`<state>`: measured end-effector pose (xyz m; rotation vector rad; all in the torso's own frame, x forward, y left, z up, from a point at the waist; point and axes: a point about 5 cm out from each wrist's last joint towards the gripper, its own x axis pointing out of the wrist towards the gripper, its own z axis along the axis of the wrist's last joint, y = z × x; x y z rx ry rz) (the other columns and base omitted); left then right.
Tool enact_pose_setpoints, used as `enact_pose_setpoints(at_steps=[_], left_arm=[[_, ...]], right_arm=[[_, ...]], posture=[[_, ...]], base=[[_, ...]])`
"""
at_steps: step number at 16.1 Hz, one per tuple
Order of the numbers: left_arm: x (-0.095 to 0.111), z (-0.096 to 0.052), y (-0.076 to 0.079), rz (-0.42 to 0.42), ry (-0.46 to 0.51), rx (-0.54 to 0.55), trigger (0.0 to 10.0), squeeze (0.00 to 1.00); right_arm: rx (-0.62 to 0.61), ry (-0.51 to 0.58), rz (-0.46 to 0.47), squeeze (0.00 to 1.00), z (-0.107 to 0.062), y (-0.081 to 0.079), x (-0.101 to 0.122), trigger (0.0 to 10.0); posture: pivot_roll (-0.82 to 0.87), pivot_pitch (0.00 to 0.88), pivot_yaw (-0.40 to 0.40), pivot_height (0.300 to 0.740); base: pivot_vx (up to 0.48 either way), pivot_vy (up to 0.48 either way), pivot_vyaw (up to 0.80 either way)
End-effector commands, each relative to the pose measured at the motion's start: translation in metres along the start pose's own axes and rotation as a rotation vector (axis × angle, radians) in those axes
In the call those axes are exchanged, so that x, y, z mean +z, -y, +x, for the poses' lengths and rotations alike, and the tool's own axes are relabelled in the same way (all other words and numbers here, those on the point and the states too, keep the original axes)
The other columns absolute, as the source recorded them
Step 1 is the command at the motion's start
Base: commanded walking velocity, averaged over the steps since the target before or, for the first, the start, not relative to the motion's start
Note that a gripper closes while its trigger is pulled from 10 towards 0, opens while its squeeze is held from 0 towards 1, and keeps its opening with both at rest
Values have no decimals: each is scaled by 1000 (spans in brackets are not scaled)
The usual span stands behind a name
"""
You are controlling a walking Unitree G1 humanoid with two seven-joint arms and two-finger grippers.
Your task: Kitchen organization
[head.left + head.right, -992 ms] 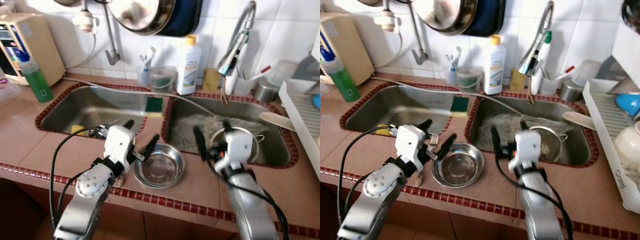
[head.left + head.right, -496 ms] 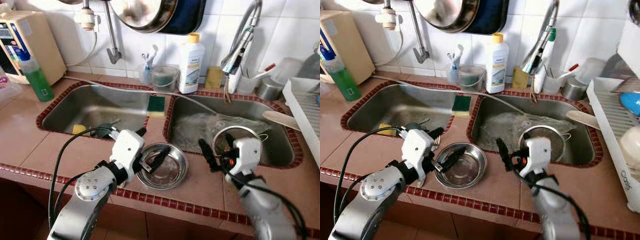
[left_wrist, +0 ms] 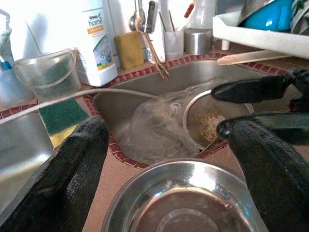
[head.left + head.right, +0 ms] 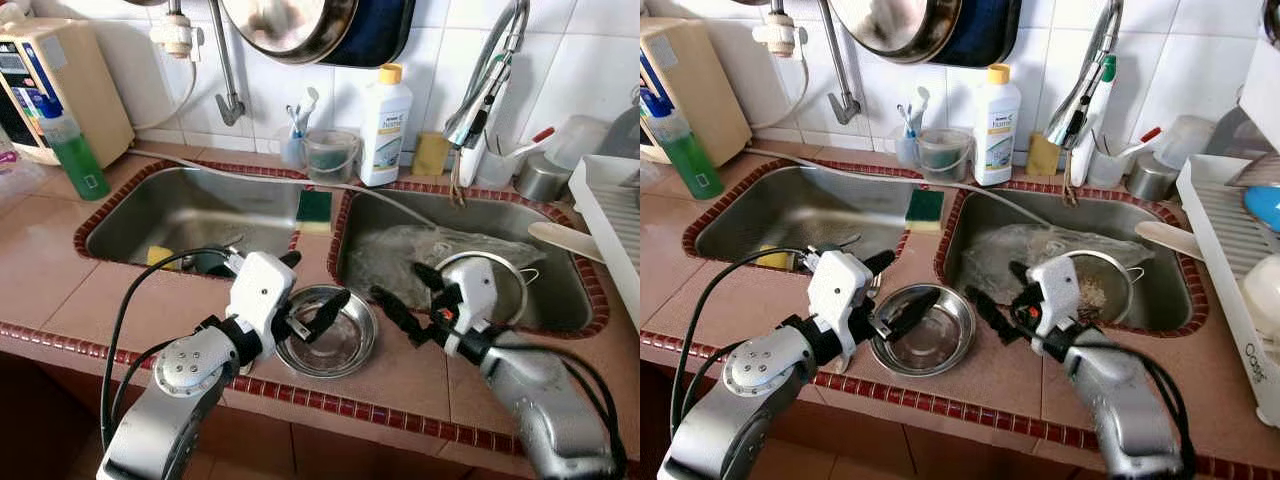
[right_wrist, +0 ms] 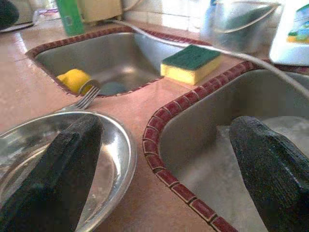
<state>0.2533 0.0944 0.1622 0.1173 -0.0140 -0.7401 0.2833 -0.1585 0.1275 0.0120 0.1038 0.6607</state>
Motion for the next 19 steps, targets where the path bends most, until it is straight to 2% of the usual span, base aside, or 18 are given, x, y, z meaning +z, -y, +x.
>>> enact_pose_setpoints(at_steps=[1,4,6,9,18,19], left_arm=[[6,-1,2,12,15,-6,10000,0],[2,-6,8,10,-7,-71,10000,0],[2,-8,5,21,-16,-76,10000,0],[6,-11,2,22,-16,-67,10000,0],[12,-11,3,1,6,-30,10000,0],[12,-12,3,-1,8,-26,10000,0]], right_arm=[[24,-16,11,0,6,0,0,10000],[63,-47,51,0,21,6,1,10000],[111,-72,105,0,28,5,1,10000],[172,-115,117,0,35,7,0,10000],[323,-274,88,0,37,8,-10,10000],[331,-275,92,0,37,8,-10,9373]], posture=[[-141,7,16,740],[-130,13,9,740],[-121,24,2,740],[-109,38,-8,740],[-86,63,-42,740],[-85,63,-43,740]], base=[[0,0,0],[0,0,0],[0,0,0],[0,0,0],[0,0,0],[0,0,0]])
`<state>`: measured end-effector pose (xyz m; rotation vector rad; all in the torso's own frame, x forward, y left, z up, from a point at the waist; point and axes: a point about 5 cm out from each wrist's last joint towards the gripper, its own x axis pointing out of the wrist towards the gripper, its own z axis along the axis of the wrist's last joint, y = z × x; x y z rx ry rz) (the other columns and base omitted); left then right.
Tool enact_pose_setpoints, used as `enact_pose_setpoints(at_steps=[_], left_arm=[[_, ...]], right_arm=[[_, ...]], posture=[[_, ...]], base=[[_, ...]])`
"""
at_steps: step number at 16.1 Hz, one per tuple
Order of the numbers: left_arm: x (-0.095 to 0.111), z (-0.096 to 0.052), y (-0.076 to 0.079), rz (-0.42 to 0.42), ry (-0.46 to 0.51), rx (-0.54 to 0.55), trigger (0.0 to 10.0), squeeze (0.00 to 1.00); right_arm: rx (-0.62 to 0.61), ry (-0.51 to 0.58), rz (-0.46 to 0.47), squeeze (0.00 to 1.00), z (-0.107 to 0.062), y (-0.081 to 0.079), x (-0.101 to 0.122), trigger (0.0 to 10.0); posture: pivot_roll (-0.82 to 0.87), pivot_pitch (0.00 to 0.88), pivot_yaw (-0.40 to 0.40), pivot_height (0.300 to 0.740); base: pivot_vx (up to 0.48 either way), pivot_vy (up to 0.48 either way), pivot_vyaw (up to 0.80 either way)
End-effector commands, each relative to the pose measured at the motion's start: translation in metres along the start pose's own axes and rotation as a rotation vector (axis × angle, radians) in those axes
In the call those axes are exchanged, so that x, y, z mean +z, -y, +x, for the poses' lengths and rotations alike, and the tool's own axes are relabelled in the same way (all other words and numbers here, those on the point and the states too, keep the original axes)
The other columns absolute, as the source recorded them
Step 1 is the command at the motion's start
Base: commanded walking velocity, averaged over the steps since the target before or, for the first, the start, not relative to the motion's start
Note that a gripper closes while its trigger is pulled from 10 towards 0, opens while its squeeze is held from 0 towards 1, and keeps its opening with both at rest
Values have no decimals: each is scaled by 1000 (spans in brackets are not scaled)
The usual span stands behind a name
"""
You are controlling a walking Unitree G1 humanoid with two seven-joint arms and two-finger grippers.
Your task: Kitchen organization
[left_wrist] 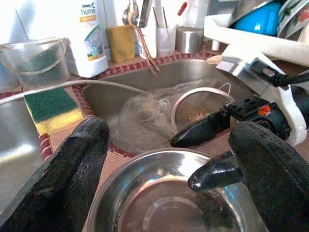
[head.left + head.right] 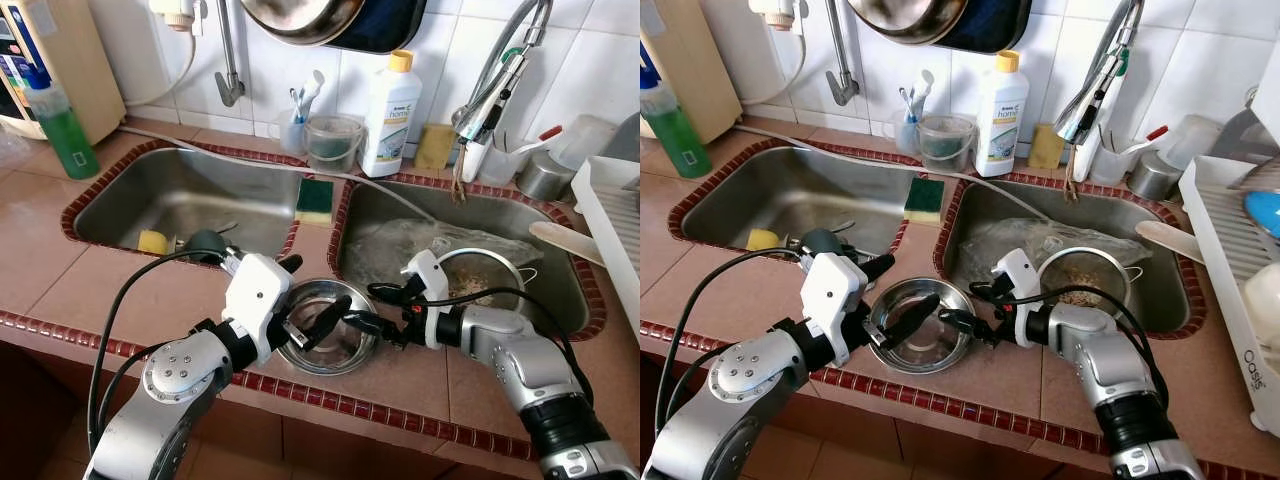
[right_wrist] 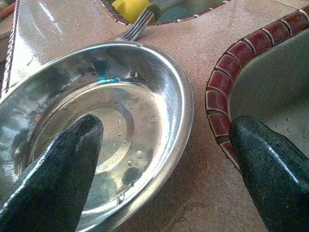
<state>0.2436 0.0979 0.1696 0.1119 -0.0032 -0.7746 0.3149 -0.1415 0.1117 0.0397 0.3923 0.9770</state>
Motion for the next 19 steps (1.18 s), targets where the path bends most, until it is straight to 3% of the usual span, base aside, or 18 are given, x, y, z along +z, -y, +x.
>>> enact_pose_setpoints(at_steps=[1,3,4,6,7,9,15,17,19], left_arm=[[5,-2,0,7,13,12,10000,0],[5,-2,1,6,14,10,10000,0],[5,-2,3,-6,13,-8,10000,0],[5,-4,5,-13,6,-34,10000,0],[3,-6,7,-25,-6,-56,10000,0],[-5,-7,10,-29,-41,-67,10000,0],[-10,-10,20,-36,-82,-148,10000,0],[-11,-10,21,-38,-89,-154,10000,0],[-11,-10,22,-36,-90,-156,10000,0]], right_arm=[[17,-19,-2,0,0,1,2,8118],[24,-26,1,0,0,2,1,7294],[14,-24,28,0,1,4,1,5216],[12,-20,27,0,2,5,1,4627],[4,-15,34,0,2,7,2,4784],[-15,-2,52,0,5,9,4,3608],[-32,19,82,0,8,13,7,2235],[-38,28,91,0,10,14,9,745],[-38,31,96,0,10,15,10,471]], posture=[[-85,63,-43,740],[-85,64,-45,740],[-85,66,-45,740],[-87,67,-43,740],[-84,67,-43,740],[-87,66,-40,740],[-87,62,-40,740],[-83,54,-41,740],[-83,50,-41,740]], base=[[0,0,0],[0,0,0],[0,0,0],[0,0,0],[0,0,0],[0,0,0],[0,0,0],[0,0,0],[0,0,0]])
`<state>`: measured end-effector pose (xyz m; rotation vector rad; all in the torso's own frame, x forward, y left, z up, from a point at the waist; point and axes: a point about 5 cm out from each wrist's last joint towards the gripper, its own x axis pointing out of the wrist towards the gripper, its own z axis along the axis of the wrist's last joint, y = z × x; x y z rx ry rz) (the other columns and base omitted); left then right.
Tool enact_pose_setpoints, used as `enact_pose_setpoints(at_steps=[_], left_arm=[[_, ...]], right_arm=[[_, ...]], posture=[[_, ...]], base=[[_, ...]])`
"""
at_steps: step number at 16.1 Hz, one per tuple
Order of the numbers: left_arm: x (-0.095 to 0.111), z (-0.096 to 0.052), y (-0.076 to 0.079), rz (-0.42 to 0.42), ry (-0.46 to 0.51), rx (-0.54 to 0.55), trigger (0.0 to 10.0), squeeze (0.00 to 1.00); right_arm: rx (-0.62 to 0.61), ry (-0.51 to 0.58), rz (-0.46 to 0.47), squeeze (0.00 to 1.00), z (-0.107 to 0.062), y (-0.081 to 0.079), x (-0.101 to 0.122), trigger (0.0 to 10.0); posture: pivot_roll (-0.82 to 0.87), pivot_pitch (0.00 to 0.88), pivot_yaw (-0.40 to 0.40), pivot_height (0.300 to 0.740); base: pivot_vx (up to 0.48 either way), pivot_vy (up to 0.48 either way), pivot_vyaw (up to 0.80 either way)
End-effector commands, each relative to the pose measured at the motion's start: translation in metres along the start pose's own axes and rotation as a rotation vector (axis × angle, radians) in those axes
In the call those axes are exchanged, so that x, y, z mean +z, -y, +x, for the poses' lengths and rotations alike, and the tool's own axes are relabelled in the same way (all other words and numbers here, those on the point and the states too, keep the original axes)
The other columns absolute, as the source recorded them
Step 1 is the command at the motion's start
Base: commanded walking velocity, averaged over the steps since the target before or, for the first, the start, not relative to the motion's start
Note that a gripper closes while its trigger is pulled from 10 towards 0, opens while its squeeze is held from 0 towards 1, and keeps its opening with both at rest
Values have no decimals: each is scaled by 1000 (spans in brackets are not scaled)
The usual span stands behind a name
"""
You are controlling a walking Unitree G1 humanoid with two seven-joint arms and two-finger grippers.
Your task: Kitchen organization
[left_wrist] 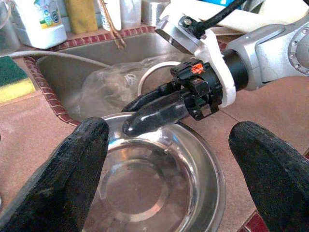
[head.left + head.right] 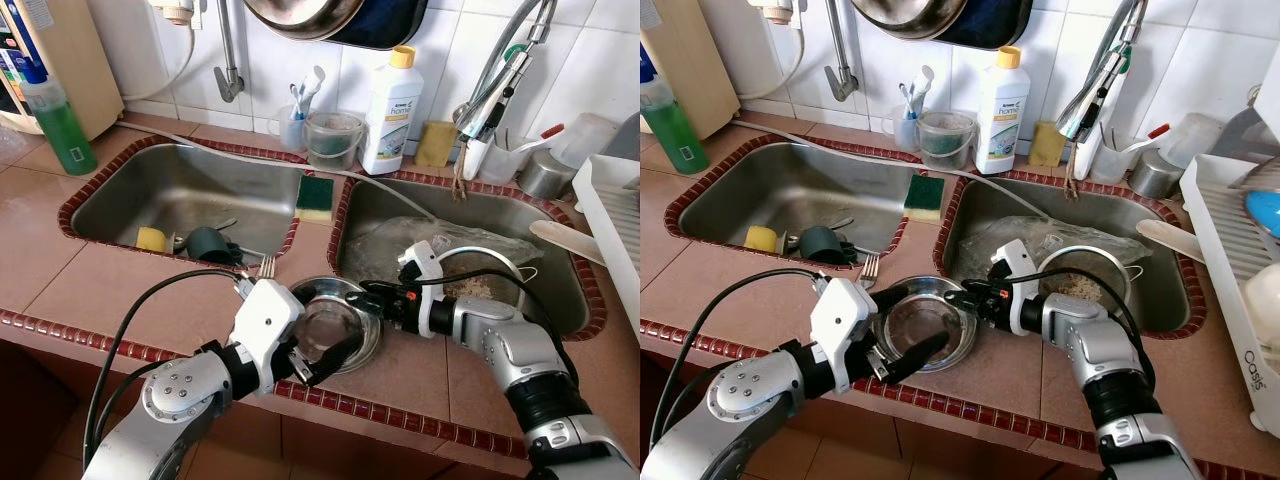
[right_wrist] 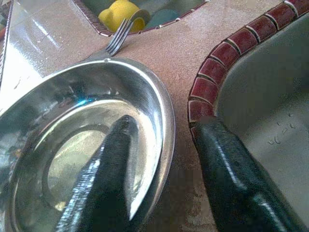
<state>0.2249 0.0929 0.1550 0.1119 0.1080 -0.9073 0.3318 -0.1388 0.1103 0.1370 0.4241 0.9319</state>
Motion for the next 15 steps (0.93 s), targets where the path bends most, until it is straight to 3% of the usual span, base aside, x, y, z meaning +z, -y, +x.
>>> enact_pose_setpoints(at_steps=[1,15], left_arm=[[2,-1,4,3,2,-18,10000,0],[6,0,3,-8,15,-20,10000,0]], right_arm=[[-17,12,-10,0,0,2,6,0],[-7,-19,-29,0,-4,6,5,0]], posture=[[-83,50,-41,740],[-83,42,-40,740]], base=[[0,0,0],[0,0,0]])
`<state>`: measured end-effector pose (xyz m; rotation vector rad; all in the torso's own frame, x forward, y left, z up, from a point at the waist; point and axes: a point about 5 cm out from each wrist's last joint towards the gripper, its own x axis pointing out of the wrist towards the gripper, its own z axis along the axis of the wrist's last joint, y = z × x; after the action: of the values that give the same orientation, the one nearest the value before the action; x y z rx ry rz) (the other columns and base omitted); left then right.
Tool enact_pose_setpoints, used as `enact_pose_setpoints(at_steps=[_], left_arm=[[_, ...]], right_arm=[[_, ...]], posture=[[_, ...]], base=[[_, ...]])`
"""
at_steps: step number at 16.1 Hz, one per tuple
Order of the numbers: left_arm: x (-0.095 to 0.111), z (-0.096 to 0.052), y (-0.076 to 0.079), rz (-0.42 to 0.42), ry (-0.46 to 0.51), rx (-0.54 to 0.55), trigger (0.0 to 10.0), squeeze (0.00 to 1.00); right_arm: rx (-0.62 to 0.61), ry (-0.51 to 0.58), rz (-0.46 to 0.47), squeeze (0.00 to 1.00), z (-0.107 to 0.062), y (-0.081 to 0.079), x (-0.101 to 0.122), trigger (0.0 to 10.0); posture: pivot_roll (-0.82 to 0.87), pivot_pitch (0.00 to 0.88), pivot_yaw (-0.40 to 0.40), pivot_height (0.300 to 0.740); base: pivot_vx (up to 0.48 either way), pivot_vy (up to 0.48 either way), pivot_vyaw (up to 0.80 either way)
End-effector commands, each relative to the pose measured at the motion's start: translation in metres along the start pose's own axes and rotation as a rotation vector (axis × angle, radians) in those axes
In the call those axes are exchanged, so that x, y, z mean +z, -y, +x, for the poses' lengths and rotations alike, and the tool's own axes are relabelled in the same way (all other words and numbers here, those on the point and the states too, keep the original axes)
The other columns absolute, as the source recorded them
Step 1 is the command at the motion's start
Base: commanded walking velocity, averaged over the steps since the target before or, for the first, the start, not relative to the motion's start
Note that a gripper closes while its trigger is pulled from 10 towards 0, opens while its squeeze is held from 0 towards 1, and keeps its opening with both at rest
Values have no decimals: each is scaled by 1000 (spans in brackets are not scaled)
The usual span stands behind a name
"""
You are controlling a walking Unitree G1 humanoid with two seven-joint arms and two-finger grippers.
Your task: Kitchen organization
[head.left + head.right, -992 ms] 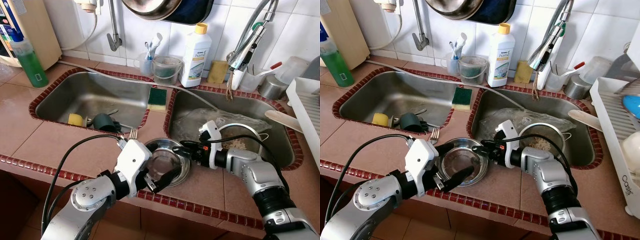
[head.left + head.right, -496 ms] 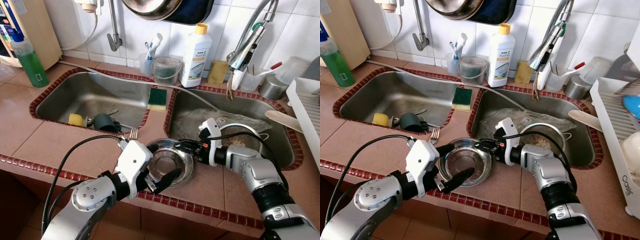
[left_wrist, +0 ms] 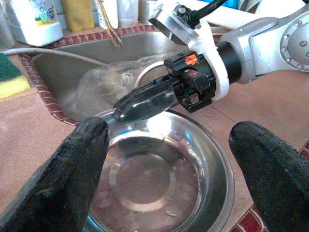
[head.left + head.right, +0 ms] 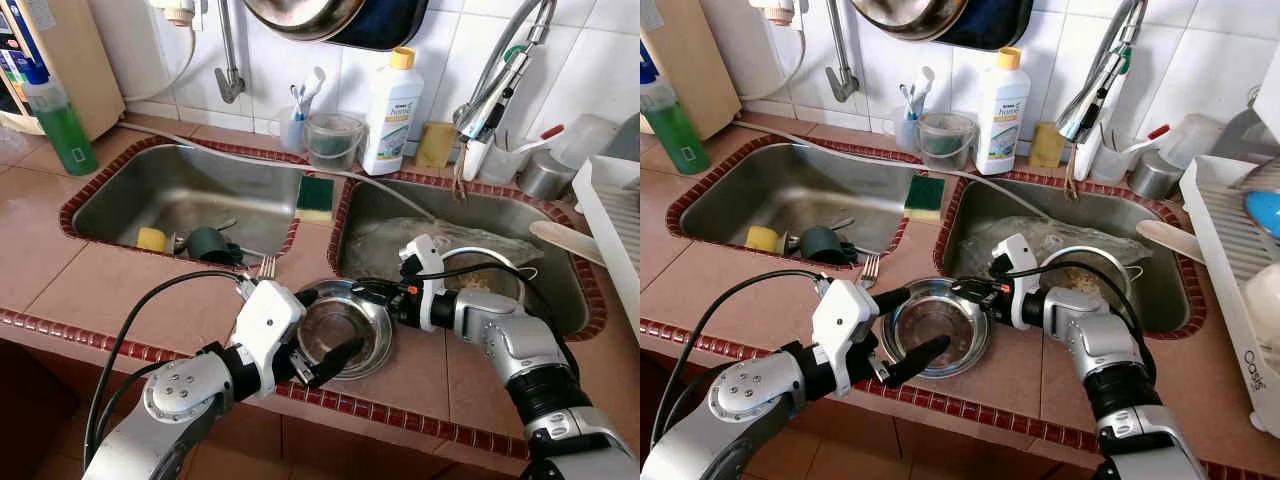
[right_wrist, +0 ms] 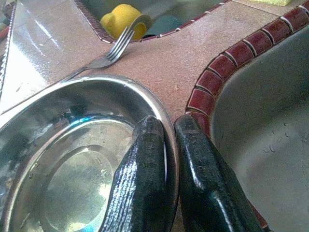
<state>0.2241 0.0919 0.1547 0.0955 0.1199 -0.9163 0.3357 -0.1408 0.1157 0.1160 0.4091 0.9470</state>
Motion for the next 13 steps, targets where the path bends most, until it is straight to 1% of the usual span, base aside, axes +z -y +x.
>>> enact_pose_setpoints(at_steps=[1,4,7,10,11,13], left_arm=[[6,0,2,11,18,-8,10000,0],[7,-1,2,11,18,-5,10000,0],[7,-1,1,7,17,-2,10000,0],[8,0,0,6,22,3,10000,0],[8,0,0,5,23,3,10000,0],[9,0,-1,3,28,5,10000,0]], right_arm=[[-5,3,18,0,-3,3,1,0],[45,100,105,0,-4,-1,12,0],[73,167,170,0,-7,-1,20,0],[91,213,226,0,-11,1,28,0],[91,214,229,0,-11,1,28,0],[108,243,264,0,-13,0,31,0]], posture=[[-83,42,-40,740],[-81,47,-40,740],[-82,53,-39,740],[-84,56,-38,740],[-86,57,-38,740],[-87,61,-36,740]], base=[[0,0,0],[0,0,0],[0,0,0],[0,0,0],[0,0,0],[0,0,0]])
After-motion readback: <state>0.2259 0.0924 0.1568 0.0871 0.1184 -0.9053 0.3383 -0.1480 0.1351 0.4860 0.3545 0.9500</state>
